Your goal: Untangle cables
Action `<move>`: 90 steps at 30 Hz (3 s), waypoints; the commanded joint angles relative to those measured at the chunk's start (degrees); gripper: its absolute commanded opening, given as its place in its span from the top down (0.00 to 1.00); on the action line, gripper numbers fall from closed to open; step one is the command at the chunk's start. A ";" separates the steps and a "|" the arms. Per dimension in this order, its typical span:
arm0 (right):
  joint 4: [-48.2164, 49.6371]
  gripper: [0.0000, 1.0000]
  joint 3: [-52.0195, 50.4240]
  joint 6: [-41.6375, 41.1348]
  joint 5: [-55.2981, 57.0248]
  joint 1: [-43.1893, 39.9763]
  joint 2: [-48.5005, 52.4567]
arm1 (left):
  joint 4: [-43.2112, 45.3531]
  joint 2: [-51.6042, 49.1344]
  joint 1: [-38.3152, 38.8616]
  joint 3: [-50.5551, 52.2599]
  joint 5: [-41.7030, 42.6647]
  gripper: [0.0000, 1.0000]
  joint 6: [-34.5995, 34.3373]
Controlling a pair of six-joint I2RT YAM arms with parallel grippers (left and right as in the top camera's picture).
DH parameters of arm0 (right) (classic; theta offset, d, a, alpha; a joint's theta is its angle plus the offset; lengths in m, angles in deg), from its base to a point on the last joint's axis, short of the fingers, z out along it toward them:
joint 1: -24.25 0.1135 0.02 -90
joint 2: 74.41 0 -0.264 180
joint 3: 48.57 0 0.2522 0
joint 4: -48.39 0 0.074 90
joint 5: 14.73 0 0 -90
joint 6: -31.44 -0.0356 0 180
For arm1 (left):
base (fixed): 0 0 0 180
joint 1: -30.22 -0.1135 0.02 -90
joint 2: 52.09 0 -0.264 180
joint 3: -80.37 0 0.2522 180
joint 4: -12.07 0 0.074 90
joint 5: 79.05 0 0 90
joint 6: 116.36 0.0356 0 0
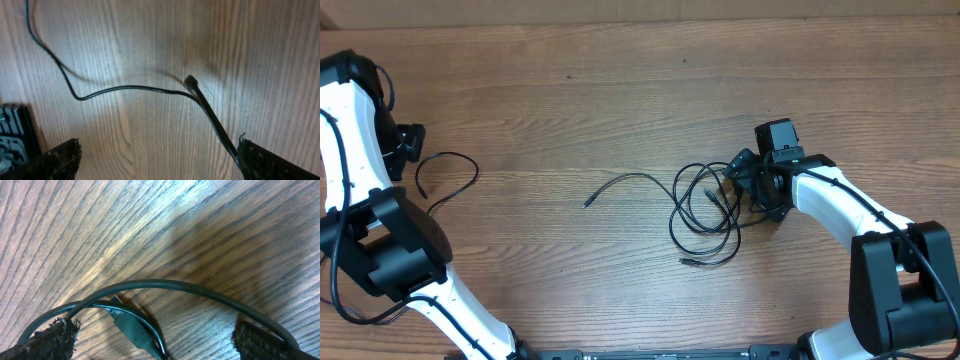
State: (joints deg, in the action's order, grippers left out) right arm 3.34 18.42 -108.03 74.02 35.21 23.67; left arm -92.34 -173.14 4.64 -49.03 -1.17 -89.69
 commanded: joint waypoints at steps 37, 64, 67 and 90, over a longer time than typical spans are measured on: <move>0.20 0.00 -2.40 -0.15 -2.01 -0.04 3.32 | 8.37 51.32 34.82 11.61 4.09 0.00 23.15; 0.20 0.00 -2.40 -0.15 -2.01 -0.04 3.32 | 23.30 73.55 37.64 55.49 11.87 0.00 27.80; 0.20 0.00 -2.40 -0.15 -2.01 -0.04 3.32 | 21.42 83.49 37.94 55.49 11.72 0.00 27.47; -5.44 0.00 0.07 14.16 -3.96 -0.22 3.17 | 13.92 100.91 37.94 55.49 10.23 0.01 38.51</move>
State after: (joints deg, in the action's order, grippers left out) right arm 1.37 18.73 -100.03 71.94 35.13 23.69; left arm -78.44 -72.45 42.25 6.49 9.84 -52.68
